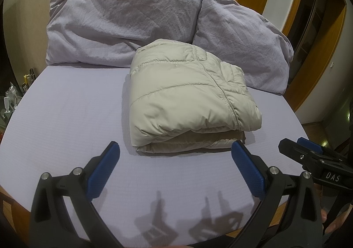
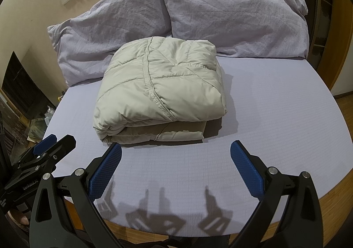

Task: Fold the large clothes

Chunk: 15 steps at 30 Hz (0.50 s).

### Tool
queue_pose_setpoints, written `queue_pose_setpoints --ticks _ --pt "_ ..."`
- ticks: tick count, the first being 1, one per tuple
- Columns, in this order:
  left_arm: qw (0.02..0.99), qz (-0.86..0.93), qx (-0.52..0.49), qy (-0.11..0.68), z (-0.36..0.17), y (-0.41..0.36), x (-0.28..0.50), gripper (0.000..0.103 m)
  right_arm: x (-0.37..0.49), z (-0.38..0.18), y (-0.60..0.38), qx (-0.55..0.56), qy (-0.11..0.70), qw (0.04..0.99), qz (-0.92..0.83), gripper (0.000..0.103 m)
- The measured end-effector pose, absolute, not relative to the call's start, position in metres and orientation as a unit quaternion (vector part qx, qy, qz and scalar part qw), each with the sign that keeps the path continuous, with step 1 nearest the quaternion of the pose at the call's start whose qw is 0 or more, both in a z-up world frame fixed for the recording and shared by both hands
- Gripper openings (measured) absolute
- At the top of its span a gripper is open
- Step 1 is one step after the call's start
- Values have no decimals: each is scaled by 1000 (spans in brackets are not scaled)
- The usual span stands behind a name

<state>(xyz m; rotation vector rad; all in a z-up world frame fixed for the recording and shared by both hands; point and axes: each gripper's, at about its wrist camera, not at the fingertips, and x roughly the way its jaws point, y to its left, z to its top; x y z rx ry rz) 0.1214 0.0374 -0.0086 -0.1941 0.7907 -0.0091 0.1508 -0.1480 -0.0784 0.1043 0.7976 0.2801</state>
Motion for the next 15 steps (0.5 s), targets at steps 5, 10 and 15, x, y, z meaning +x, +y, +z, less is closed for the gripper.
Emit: queue_pose_setpoints --ticks 5,10,15 --pt "918 -3 -95 384 -9 37 122 101 151 -78 -148 51 387 911 136 101" --pt "918 -4 -95 385 -9 37 122 101 151 -78 -149 50 387 910 137 101" --pt "918 -3 -95 385 -9 35 122 101 151 -78 -150 50 387 910 137 101"
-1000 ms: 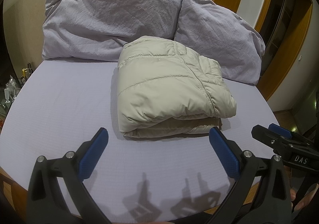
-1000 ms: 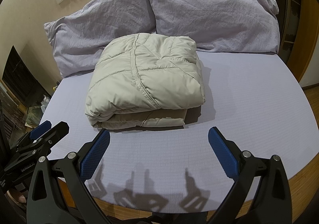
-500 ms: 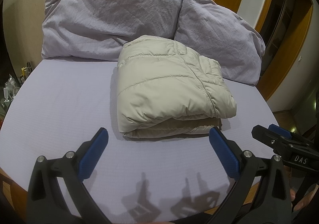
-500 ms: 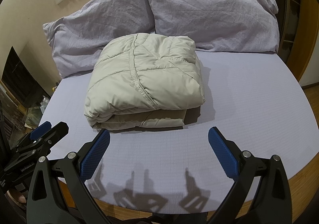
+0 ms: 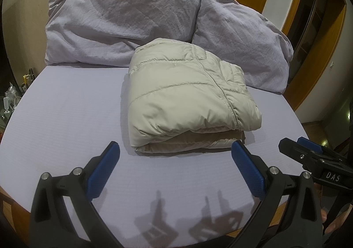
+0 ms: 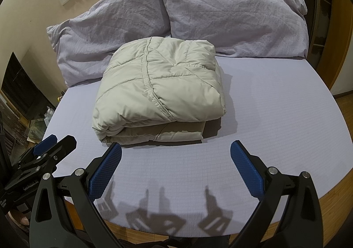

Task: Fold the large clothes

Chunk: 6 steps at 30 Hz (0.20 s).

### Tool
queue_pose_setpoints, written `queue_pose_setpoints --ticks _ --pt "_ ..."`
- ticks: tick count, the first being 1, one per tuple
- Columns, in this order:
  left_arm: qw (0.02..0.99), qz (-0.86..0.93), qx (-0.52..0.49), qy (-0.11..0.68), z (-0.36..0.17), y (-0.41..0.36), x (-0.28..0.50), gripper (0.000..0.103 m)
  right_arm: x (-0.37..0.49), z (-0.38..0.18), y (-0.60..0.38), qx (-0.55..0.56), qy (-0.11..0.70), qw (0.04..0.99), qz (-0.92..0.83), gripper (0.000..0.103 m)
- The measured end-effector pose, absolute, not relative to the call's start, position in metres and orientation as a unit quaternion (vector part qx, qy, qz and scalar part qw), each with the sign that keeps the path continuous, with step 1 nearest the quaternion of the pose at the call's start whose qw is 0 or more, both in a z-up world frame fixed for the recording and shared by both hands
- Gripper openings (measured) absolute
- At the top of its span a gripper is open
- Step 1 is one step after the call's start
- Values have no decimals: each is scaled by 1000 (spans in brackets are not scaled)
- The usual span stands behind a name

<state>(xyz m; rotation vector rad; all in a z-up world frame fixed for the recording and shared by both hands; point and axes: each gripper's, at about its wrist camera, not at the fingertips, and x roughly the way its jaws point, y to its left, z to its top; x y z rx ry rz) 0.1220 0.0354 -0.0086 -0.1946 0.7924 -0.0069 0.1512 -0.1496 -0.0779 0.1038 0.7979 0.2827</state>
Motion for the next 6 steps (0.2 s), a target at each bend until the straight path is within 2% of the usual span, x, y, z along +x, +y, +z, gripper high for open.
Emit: queue_pose_setpoints --ticks 6 --pt "918 -2 -96 385 -9 35 123 101 151 -78 -150 50 387 910 137 101"
